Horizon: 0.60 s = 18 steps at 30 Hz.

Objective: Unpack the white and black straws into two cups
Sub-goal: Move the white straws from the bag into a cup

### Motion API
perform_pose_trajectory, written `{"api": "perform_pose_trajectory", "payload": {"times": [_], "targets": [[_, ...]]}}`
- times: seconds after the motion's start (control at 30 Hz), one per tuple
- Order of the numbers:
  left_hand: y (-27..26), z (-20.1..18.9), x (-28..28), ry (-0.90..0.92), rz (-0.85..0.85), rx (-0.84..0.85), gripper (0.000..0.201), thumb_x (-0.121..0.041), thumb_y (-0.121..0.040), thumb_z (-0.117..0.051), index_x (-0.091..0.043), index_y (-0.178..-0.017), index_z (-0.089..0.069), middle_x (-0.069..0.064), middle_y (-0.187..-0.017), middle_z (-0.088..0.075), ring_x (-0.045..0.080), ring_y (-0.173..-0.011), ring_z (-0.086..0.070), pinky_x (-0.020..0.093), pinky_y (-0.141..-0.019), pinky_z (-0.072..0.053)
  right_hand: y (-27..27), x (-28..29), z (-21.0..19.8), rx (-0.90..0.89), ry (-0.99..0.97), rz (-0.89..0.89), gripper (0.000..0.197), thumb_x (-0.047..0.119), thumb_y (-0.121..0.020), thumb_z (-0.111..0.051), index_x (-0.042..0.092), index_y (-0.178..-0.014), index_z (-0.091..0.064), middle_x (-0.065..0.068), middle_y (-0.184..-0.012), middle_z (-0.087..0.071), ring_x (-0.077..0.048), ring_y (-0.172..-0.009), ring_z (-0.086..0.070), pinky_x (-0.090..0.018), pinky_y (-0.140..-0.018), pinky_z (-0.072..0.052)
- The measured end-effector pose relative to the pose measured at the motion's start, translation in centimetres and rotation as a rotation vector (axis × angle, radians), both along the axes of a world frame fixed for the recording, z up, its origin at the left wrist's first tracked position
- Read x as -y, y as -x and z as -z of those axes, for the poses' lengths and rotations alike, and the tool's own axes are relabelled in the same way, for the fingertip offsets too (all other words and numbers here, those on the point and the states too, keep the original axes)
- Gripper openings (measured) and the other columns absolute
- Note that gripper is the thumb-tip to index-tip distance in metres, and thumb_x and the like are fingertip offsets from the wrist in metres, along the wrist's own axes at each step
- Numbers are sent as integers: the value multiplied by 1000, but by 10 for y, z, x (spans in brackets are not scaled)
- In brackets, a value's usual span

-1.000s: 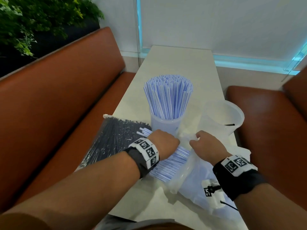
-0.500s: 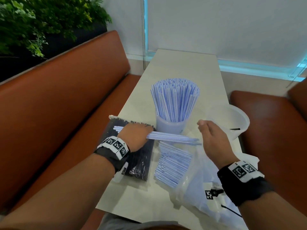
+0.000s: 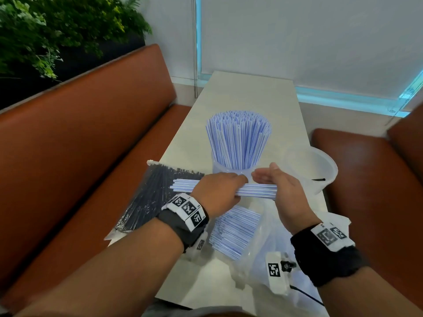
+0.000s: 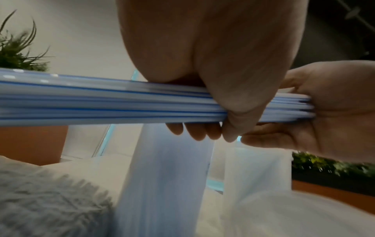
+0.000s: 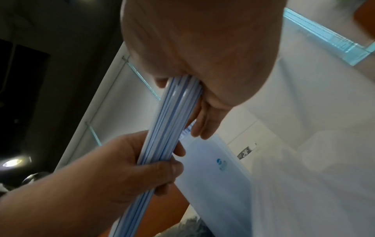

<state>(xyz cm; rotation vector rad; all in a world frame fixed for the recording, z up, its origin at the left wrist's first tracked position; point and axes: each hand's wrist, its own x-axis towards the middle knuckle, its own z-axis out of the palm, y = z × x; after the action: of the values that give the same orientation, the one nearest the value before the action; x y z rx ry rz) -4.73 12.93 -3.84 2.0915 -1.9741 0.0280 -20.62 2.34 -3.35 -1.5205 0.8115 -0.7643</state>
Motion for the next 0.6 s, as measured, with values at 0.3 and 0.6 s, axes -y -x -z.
{"api": "perform_pose_trajectory", "payload": {"times": [0.3, 0.6], "targets": [[7, -67, 10, 663, 32, -1665, 18, -1, -88, -65, -19, -86, -63, 2, -71, -59, 21, -64, -59, 31, -67, -51, 3, 4, 2, 162, -699, 29, 70, 64, -100, -38, 2, -120, -63, -18, -113, -74, -30, -105, -72, -43, -93, -55], [26, -63, 33, 758, 49, -1964, 23, 1, -90, -59, -21, -84, -60, 0, -65, -57, 18, -60, -59, 34, -68, -52, -10, -1, -3, 369, -863, -24, 73, 57, -104, -35, -7, -135, -52, -25, -128, -65, -38, -114, -67, -47, -96, -55]]}}
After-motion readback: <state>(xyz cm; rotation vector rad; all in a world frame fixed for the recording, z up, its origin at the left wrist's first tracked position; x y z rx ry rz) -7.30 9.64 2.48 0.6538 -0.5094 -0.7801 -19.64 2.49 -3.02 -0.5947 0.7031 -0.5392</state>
